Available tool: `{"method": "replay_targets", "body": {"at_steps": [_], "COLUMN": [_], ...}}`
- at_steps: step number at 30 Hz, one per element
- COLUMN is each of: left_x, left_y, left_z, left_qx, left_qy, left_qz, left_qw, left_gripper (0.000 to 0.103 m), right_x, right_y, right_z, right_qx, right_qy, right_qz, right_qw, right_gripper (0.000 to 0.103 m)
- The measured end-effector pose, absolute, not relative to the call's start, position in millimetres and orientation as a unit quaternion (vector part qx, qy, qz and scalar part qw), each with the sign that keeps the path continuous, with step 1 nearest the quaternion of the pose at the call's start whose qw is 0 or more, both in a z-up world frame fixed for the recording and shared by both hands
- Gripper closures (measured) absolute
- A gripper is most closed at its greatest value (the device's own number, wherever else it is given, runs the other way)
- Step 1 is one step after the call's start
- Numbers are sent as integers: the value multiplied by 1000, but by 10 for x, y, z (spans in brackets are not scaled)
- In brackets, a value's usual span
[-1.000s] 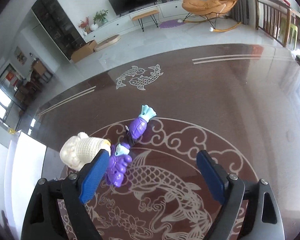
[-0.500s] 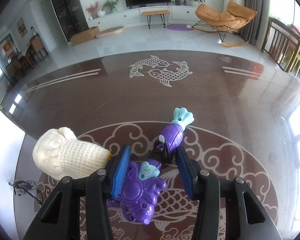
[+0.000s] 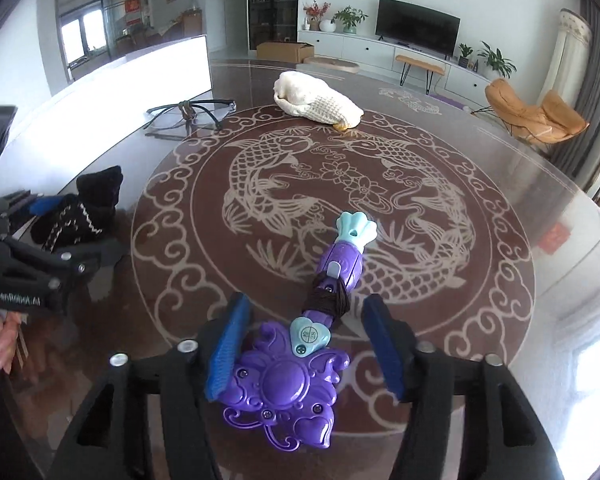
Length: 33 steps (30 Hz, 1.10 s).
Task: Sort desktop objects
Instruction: 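Grasp the purple toy wand with the right tool while the left tool holds the scrunchie, then hold the purple wand and black scrunchie raised above the table with both tools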
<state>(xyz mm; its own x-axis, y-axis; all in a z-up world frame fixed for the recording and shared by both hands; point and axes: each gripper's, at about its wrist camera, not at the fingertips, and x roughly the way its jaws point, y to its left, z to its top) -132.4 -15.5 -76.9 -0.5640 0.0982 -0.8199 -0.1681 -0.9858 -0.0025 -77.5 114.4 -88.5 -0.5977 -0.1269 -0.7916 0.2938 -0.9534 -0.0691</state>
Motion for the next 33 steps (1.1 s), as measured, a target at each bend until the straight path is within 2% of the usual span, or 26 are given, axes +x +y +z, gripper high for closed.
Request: {"method": "replay_targets", "body": {"at_steps": [4,5,33], "left_x": [-1319,-1319,-1317], "left_y": [-152,-150,-156], "left_z": [-766,-766,-762], "left_qx": [-461,-461,-461], "left_qy": [38,38,38], "left_qz": [883,884,884], "left_qw": [75,75,75], "left_gripper": [0,0,0], "right_x": [-781,-810,-872], "right_y": [1189,1233,1243], "right_z": [-925,-913,-900], "right_qx": [450,453,454], "right_qy": [64,63,58], "right_qz": [-882,-882,-884], "right_qw": [121,113,98], "right_gripper": [5,0,0]}}
